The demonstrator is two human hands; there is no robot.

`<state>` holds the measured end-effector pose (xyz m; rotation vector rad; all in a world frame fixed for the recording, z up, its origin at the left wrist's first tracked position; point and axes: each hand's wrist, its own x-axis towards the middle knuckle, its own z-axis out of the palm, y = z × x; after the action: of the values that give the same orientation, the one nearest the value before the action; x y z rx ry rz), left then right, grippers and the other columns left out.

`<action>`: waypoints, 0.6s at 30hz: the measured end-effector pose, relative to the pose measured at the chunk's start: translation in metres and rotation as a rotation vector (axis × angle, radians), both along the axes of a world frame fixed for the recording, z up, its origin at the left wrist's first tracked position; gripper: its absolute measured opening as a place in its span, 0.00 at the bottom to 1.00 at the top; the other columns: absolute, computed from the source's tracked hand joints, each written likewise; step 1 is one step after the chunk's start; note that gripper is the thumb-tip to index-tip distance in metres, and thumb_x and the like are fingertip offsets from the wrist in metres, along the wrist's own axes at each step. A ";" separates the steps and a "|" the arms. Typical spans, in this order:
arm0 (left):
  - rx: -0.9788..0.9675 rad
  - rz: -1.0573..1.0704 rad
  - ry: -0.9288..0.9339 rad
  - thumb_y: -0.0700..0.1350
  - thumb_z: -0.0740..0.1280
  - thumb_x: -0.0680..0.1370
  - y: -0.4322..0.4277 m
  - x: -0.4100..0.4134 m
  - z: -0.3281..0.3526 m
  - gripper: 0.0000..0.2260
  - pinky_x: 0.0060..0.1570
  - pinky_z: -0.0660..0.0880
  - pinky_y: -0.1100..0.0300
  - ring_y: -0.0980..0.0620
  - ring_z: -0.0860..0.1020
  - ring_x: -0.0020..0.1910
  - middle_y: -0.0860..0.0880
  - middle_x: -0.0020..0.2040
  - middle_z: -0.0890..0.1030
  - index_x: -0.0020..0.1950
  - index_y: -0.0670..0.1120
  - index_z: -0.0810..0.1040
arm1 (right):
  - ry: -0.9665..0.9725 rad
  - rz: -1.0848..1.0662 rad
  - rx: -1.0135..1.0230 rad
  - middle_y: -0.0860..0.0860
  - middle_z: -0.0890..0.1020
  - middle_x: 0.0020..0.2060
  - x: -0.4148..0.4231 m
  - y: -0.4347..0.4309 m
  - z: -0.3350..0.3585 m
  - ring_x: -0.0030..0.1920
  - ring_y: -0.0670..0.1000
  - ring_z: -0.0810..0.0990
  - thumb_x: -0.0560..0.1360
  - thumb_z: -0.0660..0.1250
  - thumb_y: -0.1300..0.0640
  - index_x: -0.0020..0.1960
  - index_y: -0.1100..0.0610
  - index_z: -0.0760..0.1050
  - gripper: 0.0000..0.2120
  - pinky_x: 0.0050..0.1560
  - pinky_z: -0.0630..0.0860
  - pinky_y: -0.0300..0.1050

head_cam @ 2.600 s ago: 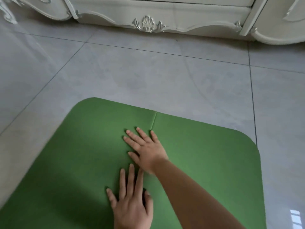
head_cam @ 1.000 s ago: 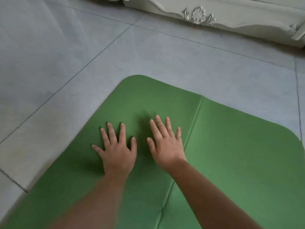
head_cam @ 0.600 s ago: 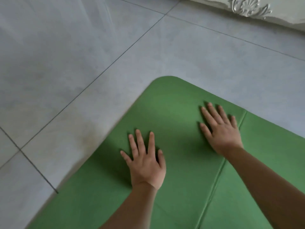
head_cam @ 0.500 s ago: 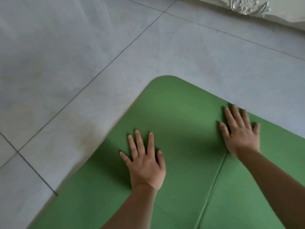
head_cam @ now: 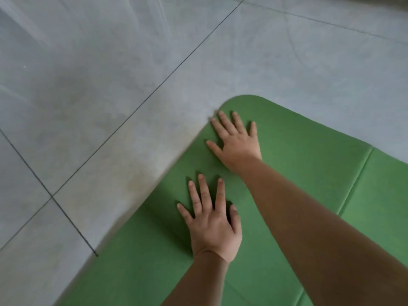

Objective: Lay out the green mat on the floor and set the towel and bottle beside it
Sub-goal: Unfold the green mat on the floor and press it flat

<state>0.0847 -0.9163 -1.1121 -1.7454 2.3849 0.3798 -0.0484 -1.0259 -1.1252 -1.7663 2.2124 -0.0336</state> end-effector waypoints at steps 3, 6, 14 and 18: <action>-0.022 0.016 0.035 0.58 0.40 0.75 0.002 0.005 -0.012 0.29 0.69 0.39 0.35 0.44 0.30 0.71 0.49 0.73 0.33 0.77 0.56 0.47 | 0.051 -0.257 -0.047 0.44 0.41 0.76 -0.062 0.038 -0.008 0.76 0.51 0.40 0.78 0.40 0.38 0.76 0.45 0.39 0.30 0.73 0.42 0.59; -0.025 0.021 -0.010 0.57 0.44 0.78 0.002 0.006 -0.015 0.27 0.69 0.39 0.36 0.45 0.27 0.70 0.49 0.72 0.28 0.76 0.57 0.41 | 0.091 -0.429 -0.045 0.44 0.42 0.76 -0.105 0.088 -0.009 0.76 0.52 0.41 0.78 0.40 0.39 0.77 0.46 0.41 0.29 0.73 0.43 0.59; -0.032 0.015 -0.030 0.57 0.44 0.78 0.004 0.005 -0.015 0.28 0.70 0.43 0.35 0.44 0.35 0.75 0.46 0.77 0.35 0.77 0.56 0.41 | 0.101 -0.607 0.110 0.51 0.35 0.75 -0.076 0.135 0.017 0.75 0.60 0.36 0.79 0.40 0.40 0.76 0.51 0.37 0.30 0.72 0.42 0.64; -0.031 0.015 -0.095 0.57 0.43 0.78 0.002 0.004 -0.018 0.29 0.69 0.45 0.34 0.43 0.35 0.75 0.46 0.77 0.35 0.77 0.55 0.39 | -0.135 -0.116 -0.045 0.46 0.36 0.74 0.027 0.118 0.018 0.75 0.54 0.35 0.80 0.42 0.45 0.76 0.49 0.39 0.27 0.69 0.34 0.58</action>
<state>0.0887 -0.9147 -1.1302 -1.7539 2.3253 0.2562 -0.0212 -0.9078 -1.1073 -1.6058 2.2289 -0.2241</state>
